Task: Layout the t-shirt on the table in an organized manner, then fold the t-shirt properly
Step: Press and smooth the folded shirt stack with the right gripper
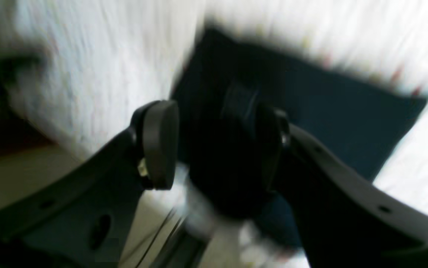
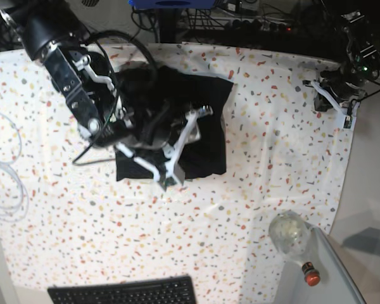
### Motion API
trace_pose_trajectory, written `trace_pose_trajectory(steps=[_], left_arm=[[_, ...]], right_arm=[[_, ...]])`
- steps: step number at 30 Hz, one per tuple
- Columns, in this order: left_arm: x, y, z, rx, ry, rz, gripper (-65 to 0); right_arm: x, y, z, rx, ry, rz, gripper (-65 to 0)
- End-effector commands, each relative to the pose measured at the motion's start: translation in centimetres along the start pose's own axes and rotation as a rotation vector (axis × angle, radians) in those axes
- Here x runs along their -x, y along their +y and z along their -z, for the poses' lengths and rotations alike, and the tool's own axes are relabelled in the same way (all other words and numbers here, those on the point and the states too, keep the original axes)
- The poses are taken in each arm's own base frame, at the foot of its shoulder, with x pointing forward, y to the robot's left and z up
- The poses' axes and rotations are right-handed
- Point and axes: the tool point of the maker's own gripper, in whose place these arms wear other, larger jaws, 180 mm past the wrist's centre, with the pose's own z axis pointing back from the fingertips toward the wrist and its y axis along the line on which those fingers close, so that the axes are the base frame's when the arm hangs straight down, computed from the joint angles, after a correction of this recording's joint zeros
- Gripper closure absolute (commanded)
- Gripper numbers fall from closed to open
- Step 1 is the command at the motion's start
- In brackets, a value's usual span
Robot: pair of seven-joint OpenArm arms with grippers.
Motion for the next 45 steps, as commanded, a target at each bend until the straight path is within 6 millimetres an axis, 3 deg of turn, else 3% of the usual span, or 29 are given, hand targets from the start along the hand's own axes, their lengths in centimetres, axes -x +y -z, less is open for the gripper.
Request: trace_pose_trajectory(steps=[1, 6, 10, 20, 26, 28, 32, 33, 36, 45], left_arm=[[-1.3, 0.7, -0.4, -0.008, -0.036, 0.018, 0.0], [-1.3, 0.7, -0.4, -0.008, -0.038, 0.018, 0.0], [-1.3, 0.7, -0.4, -0.008, -0.038, 0.018, 0.0], [-1.2, 0.7, -0.5, -0.008, -0.035, 0.017, 0.0], [-1.2, 0.7, -0.5, -0.008, -0.036, 0.016, 0.0], [-1.2, 0.7, -0.5, -0.008, -0.036, 0.016, 0.0], [-1.2, 0.7, -0.5, -0.008, -0.036, 0.016, 0.0], [-1.2, 0.7, -0.5, -0.008, -0.036, 0.016, 0.0], [-1.3, 0.7, -0.4, -0.008, -0.037, 0.017, 0.0], [-1.3, 0.6, -0.4, -0.005, -0.036, 0.021, 0.0]], right_arm=[[-1.0, 0.6, -0.8, -0.016, -0.057, 0.007, -30.6], [2.4, 1.7, -0.1, -0.034, 0.02, 0.016, -30.6], [2.7, 1.4, 0.0, -0.002, 0.025, 0.071, -30.6], [4.0, -2.8, 2.4, 0.164, 0.036, 0.052, -30.8], [4.5, -2.9, 2.7, 0.168, 0.047, 0.057, -29.7], [4.4, -2.8, 2.7, 0.166, 0.045, 0.058, -24.8], [4.3, -2.7, 2.7, 0.162, 0.038, 0.058, 0.0], [4.1, -2.7, 2.7, 0.161, 0.027, 0.057, 0.0], [4.4, -2.3, 2.7, 0.153, 0.013, 0.063, 0.0], [5.0, 4.5, 3.6, 0.011, 0.036, -0.147, 0.0]])
